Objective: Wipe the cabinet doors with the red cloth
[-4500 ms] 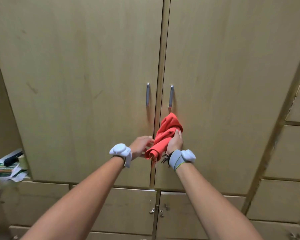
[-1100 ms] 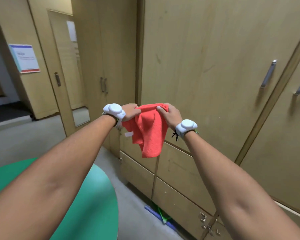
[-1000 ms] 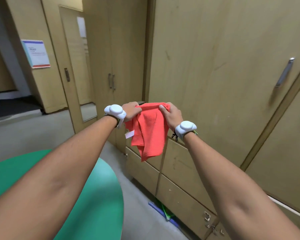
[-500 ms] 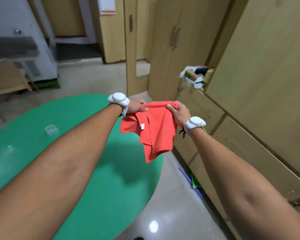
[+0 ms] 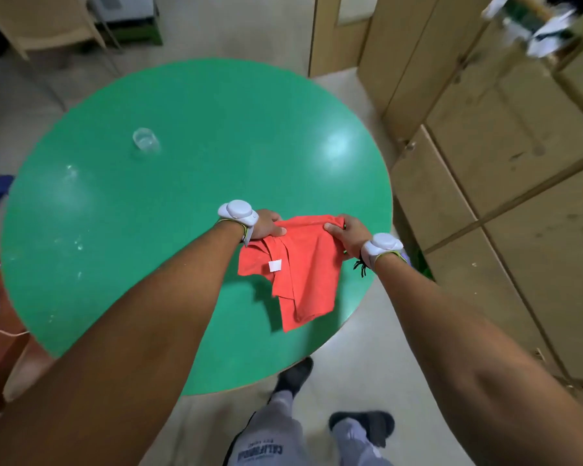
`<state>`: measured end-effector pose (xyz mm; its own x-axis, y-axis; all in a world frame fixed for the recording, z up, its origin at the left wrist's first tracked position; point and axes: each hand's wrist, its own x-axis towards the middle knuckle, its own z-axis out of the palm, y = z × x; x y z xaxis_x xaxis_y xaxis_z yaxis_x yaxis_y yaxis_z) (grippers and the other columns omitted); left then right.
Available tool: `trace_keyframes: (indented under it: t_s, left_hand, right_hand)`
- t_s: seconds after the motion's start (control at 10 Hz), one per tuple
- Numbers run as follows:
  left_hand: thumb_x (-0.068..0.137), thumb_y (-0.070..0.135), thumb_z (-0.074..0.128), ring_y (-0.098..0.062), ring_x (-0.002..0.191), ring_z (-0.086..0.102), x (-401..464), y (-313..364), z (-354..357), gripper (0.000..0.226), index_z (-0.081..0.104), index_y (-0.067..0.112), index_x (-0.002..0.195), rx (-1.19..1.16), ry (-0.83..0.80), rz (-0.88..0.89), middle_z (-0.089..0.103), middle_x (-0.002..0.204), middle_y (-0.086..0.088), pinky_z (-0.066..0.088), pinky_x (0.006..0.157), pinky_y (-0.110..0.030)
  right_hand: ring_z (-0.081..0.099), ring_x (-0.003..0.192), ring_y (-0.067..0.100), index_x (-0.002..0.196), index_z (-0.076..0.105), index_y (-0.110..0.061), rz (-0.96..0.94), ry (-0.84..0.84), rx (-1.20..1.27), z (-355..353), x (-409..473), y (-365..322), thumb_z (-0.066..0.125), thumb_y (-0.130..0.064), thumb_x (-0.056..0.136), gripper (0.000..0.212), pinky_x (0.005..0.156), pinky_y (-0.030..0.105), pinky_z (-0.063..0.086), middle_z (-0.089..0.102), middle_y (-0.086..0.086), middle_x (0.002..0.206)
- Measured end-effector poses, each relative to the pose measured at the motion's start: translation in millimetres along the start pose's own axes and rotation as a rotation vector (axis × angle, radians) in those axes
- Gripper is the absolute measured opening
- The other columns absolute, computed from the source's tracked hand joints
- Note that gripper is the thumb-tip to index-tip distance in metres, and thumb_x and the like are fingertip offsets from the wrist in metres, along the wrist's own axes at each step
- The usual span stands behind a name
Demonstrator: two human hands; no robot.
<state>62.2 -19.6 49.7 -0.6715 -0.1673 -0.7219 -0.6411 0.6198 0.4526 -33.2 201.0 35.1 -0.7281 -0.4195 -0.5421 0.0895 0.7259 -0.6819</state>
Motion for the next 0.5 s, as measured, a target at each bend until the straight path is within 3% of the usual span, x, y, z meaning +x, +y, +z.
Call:
trace_keyframes:
  t_s: [0.1,0.2,0.4,0.5]
  left_hand:
    - [0.105,0.037,0.058,-0.033,0.137,0.054,29.8,-34.1,21.6,0.051,0.054,0.009,0.148,0.026,-0.016,-0.082,0.055,0.152,-0.013,0.042,0.118,-0.044]
    - [0.105,0.042,0.056,-0.033,0.142,0.051,42.8,-40.8,24.3,0.058,0.05,0.009,0.152,0.074,0.004,-0.09,0.049,0.156,-0.013,0.039,0.119,-0.042]
    - [0.098,0.051,0.064,-0.036,0.121,0.064,57.6,-44.7,25.2,0.057,0.058,0.007,0.133,0.325,0.166,-0.026,0.065,0.133,-0.017,0.051,0.097,-0.039]
    - [0.094,0.057,0.066,-0.038,0.124,0.061,51.8,-38.8,27.0,0.065,0.055,0.009,0.137,0.401,0.27,-0.056,0.058,0.137,-0.016,0.052,0.1,-0.043]
  right_hand:
    - [0.064,0.091,0.036,0.099,0.062,-0.009,-0.012,-0.009,-0.126,36.0,32.6,12.9,0.064,-0.033,0.099,0.024,0.084,0.054,0.057,0.061,0.011,0.092]
    - [0.062,0.091,0.033,0.098,0.06,-0.011,-0.039,0.012,-0.24,43.0,43.1,13.5,0.06,-0.038,0.1,0.027,0.077,0.038,0.049,0.064,0.014,0.094]
    - [0.061,0.113,0.038,0.121,0.06,-0.012,-0.035,0.185,-0.577,53.1,51.7,29.0,0.056,-0.051,0.098,0.046,0.086,0.043,0.052,0.067,0.016,0.119]
    - [0.055,0.119,0.038,0.127,0.052,-0.01,-0.037,0.288,-0.594,50.2,52.4,27.0,0.064,-0.052,0.093,0.056,0.091,0.046,0.051,0.058,0.015,0.127]
